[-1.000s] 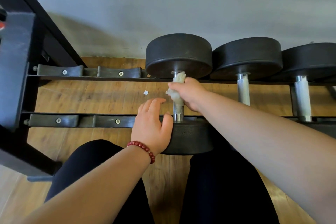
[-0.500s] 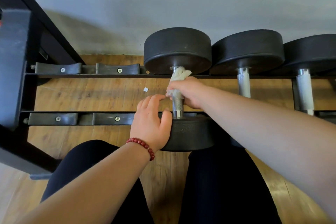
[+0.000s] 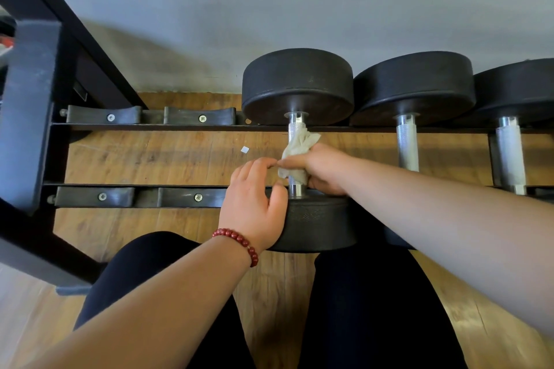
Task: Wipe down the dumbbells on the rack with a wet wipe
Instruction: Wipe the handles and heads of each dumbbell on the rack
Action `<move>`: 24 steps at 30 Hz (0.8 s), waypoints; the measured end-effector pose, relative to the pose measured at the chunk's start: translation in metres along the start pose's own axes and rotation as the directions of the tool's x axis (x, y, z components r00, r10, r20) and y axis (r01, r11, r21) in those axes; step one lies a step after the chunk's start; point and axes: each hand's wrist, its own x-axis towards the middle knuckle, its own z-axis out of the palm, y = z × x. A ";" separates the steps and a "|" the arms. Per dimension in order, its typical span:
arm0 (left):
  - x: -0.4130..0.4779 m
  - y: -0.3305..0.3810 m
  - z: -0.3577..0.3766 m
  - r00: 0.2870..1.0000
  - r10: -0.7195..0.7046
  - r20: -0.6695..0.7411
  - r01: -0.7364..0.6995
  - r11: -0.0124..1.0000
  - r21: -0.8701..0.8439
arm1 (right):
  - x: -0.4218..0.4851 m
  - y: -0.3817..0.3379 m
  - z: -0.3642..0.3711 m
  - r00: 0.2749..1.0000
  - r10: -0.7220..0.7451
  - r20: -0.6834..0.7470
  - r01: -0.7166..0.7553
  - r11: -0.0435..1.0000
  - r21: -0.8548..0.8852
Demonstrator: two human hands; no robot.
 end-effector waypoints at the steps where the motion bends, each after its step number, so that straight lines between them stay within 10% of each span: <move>1: 0.000 0.000 0.000 1.000 0.001 -0.002 -0.001 1.000 -0.001 | 0.000 -0.002 0.000 1.000 -0.002 -0.007 0.002 1.000 0.012; 9: 0.000 0.000 0.000 1.000 -0.010 -0.009 0.010 1.000 0.010 | 0.016 -0.026 -0.002 0.996 0.021 -0.083 0.009 0.937 0.349; 17: -0.001 0.001 0.000 1.000 0.012 -0.014 -0.012 1.000 -0.011 | 0.008 -0.010 -0.005 0.996 0.012 0.089 -0.019 0.997 0.075; 24: 0.000 0.000 0.002 1.000 0.013 -0.019 -0.013 1.000 -0.013 | 0.014 -0.017 -0.002 0.998 -0.027 0.049 0.012 0.959 0.283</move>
